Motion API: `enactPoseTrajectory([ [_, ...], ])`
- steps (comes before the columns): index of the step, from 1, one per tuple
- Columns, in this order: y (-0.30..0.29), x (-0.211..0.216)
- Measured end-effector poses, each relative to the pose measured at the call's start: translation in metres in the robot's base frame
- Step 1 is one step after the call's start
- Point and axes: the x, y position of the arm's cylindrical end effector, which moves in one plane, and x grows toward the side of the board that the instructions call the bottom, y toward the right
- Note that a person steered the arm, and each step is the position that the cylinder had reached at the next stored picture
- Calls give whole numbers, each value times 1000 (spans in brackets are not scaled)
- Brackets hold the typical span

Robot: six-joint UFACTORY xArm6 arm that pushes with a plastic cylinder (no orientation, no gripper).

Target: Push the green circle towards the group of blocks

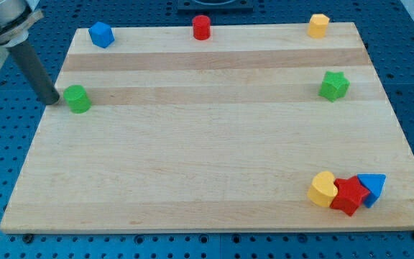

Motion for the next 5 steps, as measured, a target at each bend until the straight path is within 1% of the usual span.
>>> enactPoseTrajectory([
  [1, 18, -11],
  [4, 51, 36],
  [5, 72, 51],
])
